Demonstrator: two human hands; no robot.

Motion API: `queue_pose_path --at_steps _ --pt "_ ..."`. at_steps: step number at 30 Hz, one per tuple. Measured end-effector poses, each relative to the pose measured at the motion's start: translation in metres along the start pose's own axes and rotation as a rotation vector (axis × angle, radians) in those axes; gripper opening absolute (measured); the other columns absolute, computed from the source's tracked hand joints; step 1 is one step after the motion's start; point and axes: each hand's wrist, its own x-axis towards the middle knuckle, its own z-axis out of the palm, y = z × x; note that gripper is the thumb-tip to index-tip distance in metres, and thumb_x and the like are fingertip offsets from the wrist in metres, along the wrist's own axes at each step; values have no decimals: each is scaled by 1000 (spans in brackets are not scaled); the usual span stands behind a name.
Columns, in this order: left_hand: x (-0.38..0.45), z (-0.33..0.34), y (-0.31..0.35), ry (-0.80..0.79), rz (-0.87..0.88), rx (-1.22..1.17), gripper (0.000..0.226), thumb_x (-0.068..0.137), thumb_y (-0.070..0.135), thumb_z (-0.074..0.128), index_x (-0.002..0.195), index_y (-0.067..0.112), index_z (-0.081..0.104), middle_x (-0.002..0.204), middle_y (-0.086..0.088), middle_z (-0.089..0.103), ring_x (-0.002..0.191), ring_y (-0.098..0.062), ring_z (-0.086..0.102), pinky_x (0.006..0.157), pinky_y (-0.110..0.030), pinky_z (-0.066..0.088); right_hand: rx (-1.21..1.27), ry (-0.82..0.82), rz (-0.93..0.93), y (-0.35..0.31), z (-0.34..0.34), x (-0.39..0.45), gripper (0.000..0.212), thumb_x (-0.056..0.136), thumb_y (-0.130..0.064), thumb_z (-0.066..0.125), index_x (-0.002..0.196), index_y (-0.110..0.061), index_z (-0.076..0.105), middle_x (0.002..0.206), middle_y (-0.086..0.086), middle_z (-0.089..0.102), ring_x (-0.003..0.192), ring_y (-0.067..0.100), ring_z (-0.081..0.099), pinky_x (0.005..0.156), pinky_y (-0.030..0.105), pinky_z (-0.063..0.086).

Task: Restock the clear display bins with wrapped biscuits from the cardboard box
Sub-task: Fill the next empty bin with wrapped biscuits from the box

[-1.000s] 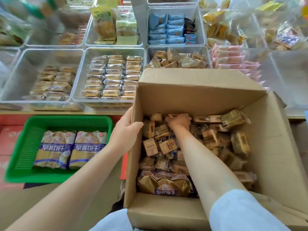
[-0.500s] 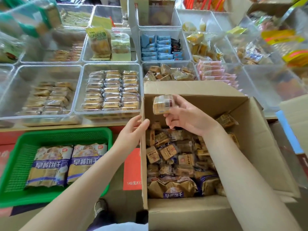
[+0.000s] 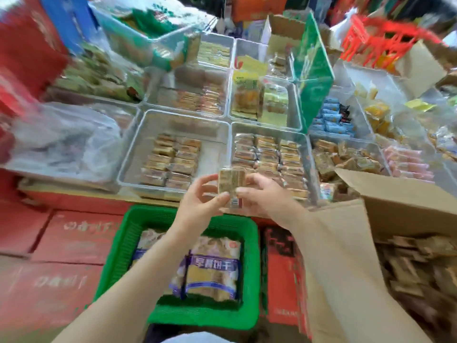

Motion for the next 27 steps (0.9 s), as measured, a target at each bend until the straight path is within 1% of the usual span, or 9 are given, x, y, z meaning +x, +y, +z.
queue_pose_path --at_steps 3,6,10,13,15,18,19,23,27 --pt "32 -71 -11 26 11 213 39 90 29 74 125 28 59 105 5 70 93 -11 70 79 -30 57 -162 66 9 -14 60 48 27 95 -24 69 119 -16 62 106 0 71 95 19 71 83 32 60" --pt "67 -126 -23 51 36 554 48 92 43 67 134 23 57 111 10 69 102 -7 65 91 -37 55 -309 195 -2 -21 84 86 25 94 -25 69 116 -16 63 102 -3 69 86 6 63 63 12 49" --pt "106 -169 -52 -25 168 1146 56 95 63 49 131 22 60 122 3 67 114 -17 59 105 -42 41 -421 286 70 -20 88 127 23 94 -27 68 114 -18 63 102 -3 68 96 14 65 74 21 51" --pt "120 -181 -69 -145 165 1409 69 92 78 21 95 26 66 85 9 67 79 -10 62 78 -31 54 -388 313 167 -16 90 151 28 95 -27 66 120 -16 60 105 0 68 98 18 67 82 30 57" --pt "130 -179 -67 -159 124 1396 65 93 78 18 80 27 56 73 11 60 67 -8 58 60 -29 54 -348 362 246 -15 90 167 45 97 -28 62 138 -22 46 105 1 65 86 20 67 79 36 60" --pt "141 -176 -65 -108 89 1369 57 98 70 22 79 26 53 71 9 59 67 -12 58 51 -28 47 -285 405 303 -13 89 192 62 99 -16 56 150 -39 29 128 -2 49 70 17 59 55 28 57" --pt "142 -175 -65 -98 87 1383 57 99 67 22 79 25 55 73 7 61 69 -14 58 50 -28 43 -301 402 320 -11 88 201 56 100 -12 54 146 -36 35 130 0 49 70 18 60 53 26 56" --pt "143 -175 -68 -94 79 1397 56 100 61 23 76 22 55 74 4 61 70 -17 56 48 -29 31 -341 340 463 -4 89 228 15 104 -15 48 113 -22 58 105 12 63 64 21 64 64 36 63" --pt "144 -175 -73 -94 88 1417 57 99 59 23 77 20 58 73 4 61 69 -17 56 50 -29 37 -416 243 502 -1 95 240 32 104 -16 37 119 -21 65 103 9 67 63 24 71 61 31 62"
